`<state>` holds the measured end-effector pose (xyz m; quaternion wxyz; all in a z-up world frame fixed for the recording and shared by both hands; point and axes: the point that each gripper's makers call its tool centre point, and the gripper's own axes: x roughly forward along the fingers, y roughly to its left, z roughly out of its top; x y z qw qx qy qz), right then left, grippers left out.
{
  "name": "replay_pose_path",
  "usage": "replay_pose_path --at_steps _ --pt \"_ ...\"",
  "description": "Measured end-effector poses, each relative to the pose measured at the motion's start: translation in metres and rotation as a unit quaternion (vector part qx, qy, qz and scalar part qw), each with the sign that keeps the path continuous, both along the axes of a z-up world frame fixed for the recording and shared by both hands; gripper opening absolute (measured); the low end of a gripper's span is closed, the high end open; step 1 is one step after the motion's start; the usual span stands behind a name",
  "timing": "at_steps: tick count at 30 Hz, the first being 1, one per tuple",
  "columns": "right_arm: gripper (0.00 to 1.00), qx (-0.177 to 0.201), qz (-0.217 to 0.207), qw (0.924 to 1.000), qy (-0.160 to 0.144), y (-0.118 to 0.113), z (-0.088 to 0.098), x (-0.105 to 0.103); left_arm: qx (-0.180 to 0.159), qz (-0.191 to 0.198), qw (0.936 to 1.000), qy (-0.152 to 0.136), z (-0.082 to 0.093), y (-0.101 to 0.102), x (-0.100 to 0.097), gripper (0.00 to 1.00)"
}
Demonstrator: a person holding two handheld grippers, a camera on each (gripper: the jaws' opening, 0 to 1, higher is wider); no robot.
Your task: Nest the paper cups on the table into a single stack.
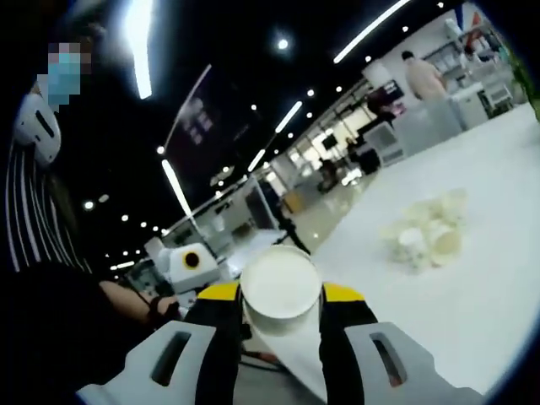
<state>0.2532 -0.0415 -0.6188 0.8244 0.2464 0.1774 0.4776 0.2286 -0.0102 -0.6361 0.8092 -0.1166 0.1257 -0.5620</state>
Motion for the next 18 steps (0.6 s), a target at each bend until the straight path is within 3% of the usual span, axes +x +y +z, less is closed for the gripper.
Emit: replay_pose_path --at_steps 9,18 --pt "0.32 -0.008 0.025 0.9996 -0.006 0.006 -0.005 -0.007 0.004 -0.001 1.0 -0.003 0.001 0.007 0.002 0.16" --pt "0.32 -0.006 0.044 0.999 -0.002 0.008 -0.012 -0.012 0.016 -0.019 0.9997 -0.005 -0.003 0.008 -0.005 0.13"
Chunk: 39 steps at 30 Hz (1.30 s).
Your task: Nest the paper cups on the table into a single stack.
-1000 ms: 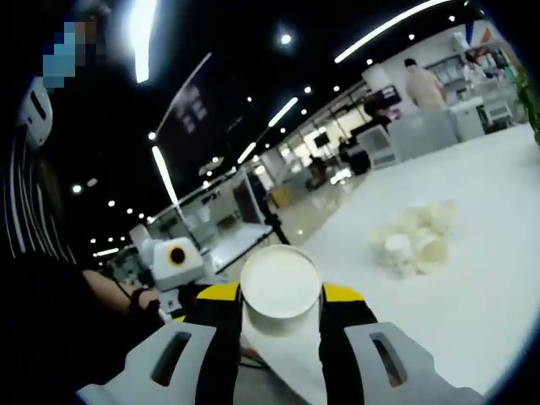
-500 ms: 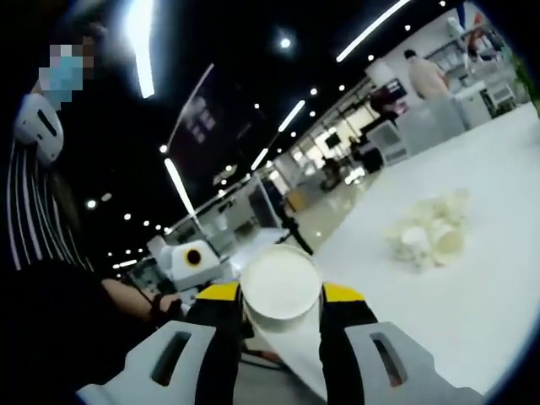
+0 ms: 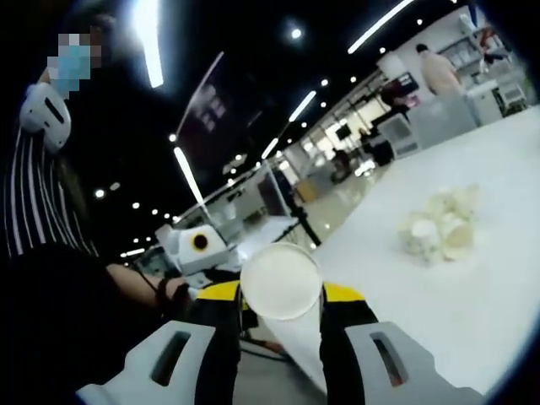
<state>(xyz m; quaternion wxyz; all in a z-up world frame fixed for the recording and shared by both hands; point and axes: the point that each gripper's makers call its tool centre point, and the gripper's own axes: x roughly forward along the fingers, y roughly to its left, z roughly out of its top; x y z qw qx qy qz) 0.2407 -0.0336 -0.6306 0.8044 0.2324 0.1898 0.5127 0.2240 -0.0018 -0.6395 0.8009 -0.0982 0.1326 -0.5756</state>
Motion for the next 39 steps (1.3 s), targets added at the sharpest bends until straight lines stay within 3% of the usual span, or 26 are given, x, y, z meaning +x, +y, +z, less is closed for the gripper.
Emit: replay_pose_path --at_steps 10,24,29,39 --pt "0.3 0.009 -0.005 0.9999 0.005 -0.001 0.0 0.0 0.016 -0.04 0.9979 -0.049 0.009 -0.004 -0.013 0.01" --pt "0.28 -0.01 -0.016 0.9997 -0.017 -0.009 -0.009 0.001 0.042 -0.044 0.9968 -0.051 0.004 -0.006 -0.005 0.0" --pt "0.35 -0.035 -0.054 0.9967 -0.049 -0.024 -0.01 0.014 0.06 -0.046 0.9952 -0.062 0.004 -0.005 0.0 0.0" --pt "0.44 -0.062 -0.071 0.9943 -0.05 -0.034 -0.018 0.017 0.08 -0.052 0.9933 -0.066 0.003 -0.004 0.005 0.0"
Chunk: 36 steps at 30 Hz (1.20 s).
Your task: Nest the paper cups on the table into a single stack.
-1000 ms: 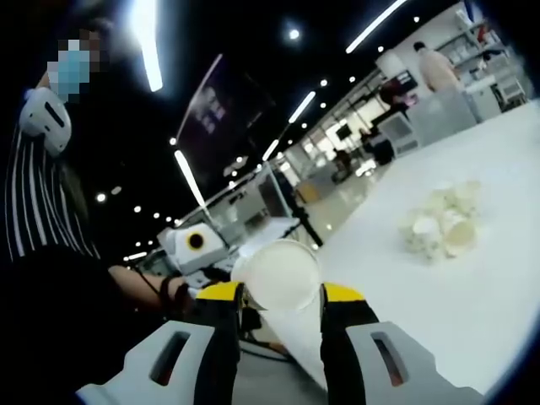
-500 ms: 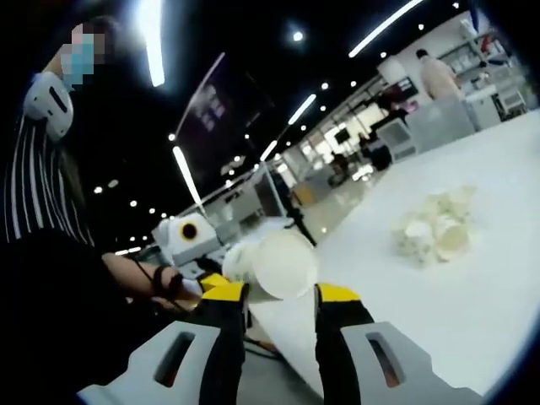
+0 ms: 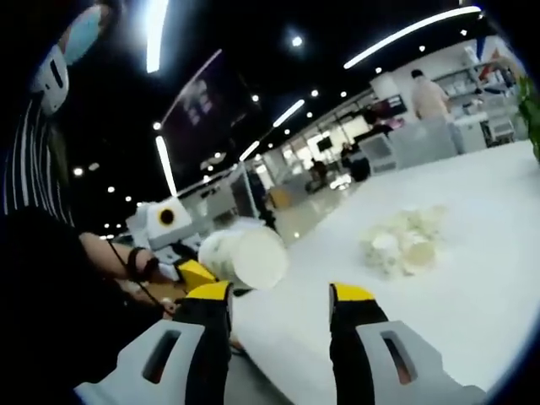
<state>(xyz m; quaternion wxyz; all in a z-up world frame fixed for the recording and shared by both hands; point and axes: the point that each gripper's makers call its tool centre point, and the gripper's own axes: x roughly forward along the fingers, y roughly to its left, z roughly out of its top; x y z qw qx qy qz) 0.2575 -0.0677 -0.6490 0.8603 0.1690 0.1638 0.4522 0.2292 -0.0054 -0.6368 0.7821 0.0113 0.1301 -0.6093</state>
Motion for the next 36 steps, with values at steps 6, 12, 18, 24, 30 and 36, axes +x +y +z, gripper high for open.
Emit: replay_pose_path --at_steps 6,12,18,24,30,36 --pt "0.49 -0.019 0.005 0.9997 -0.013 0.0 -0.002 -0.005 0.022 -0.006 0.9997 -0.006 -0.003 0.003 0.002 0.0" --pt "0.56 -0.054 0.007 0.9982 -0.027 -0.001 -0.008 -0.007 0.038 -0.001 0.9992 -0.016 -0.003 0.007 0.009 0.0" --pt "0.66 -0.094 0.002 0.9933 -0.067 -0.002 -0.006 -0.004 0.074 -0.006 0.997 -0.02 -0.01 0.008 0.013 0.0" --pt "0.77 -0.121 0.002 0.9899 -0.073 0.0 -0.015 -0.003 0.092 -0.008 0.9957 -0.011 -0.012 0.01 0.016 0.0" --pt "0.86 -0.128 -0.008 0.9891 -0.072 -0.001 -0.022 -0.001 0.098 -0.008 0.9951 -0.009 -0.011 0.013 0.018 0.0" --pt "0.97 -0.139 -0.027 0.988 -0.062 -0.005 -0.031 0.001 0.091 0.003 0.9958 0.004 -0.006 0.014 0.026 0.0"
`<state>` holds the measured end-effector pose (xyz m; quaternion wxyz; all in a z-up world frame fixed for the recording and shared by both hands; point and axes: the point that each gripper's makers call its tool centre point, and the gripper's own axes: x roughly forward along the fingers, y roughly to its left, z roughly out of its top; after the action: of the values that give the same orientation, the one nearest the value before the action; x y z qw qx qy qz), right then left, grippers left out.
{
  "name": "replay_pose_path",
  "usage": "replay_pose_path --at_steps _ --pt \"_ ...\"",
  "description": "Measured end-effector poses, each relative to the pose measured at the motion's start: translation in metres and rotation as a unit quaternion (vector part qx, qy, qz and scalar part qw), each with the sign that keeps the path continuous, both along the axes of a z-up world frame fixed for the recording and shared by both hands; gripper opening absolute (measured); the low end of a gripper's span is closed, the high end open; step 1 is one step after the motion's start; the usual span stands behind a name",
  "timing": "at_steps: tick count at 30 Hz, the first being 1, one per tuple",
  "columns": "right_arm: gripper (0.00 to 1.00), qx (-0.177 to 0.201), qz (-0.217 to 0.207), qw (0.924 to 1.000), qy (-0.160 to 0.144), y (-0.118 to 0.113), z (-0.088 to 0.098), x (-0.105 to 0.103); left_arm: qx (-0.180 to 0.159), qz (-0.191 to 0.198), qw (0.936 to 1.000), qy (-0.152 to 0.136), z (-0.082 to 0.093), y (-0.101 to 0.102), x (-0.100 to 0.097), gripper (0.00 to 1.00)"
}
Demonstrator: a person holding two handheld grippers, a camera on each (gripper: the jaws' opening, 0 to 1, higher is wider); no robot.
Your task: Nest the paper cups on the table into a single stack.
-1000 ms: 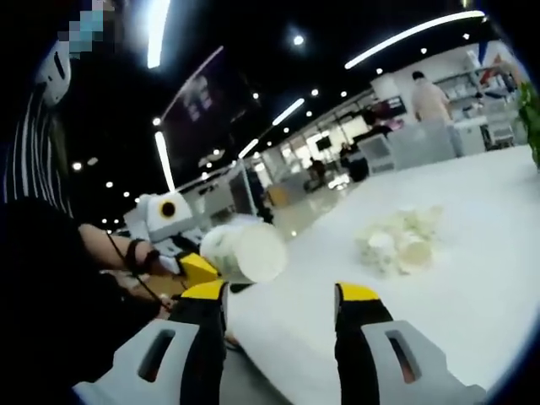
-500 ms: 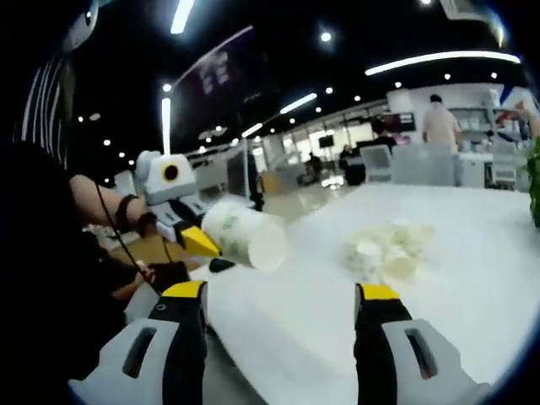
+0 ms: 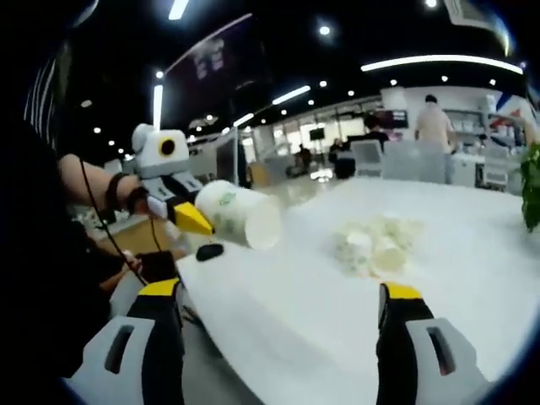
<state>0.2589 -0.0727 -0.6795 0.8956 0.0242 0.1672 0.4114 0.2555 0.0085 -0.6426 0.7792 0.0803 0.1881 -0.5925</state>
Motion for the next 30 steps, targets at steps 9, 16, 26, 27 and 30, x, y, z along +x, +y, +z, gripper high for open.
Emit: replay_pose_path --at_steps 9,16,26,27,30 --pt "1.0 -0.002 -0.009 1.0 -0.001 -0.002 -0.004 -0.001 0.029 0.0 0.9995 0.012 -0.01 0.001 0.005 0.0" --pt "1.0 0.0 -0.013 0.9999 -0.001 -0.001 -0.011 -0.003 0.066 -0.012 0.9977 0.012 -0.024 0.001 0.008 0.0" --pt "1.0 0.037 -0.043 0.9983 0.012 -0.008 -0.008 0.006 0.138 -0.042 0.9895 0.018 -0.044 0.005 0.01 0.0" --pt "1.0 0.036 -0.044 0.9983 0.011 -0.009 -0.008 0.006 0.146 -0.046 0.988 0.02 -0.047 0.005 0.011 0.0" --pt "1.0 0.038 -0.048 0.9981 0.012 -0.01 -0.01 0.007 0.156 -0.054 0.9862 0.017 -0.048 0.003 0.014 0.0"
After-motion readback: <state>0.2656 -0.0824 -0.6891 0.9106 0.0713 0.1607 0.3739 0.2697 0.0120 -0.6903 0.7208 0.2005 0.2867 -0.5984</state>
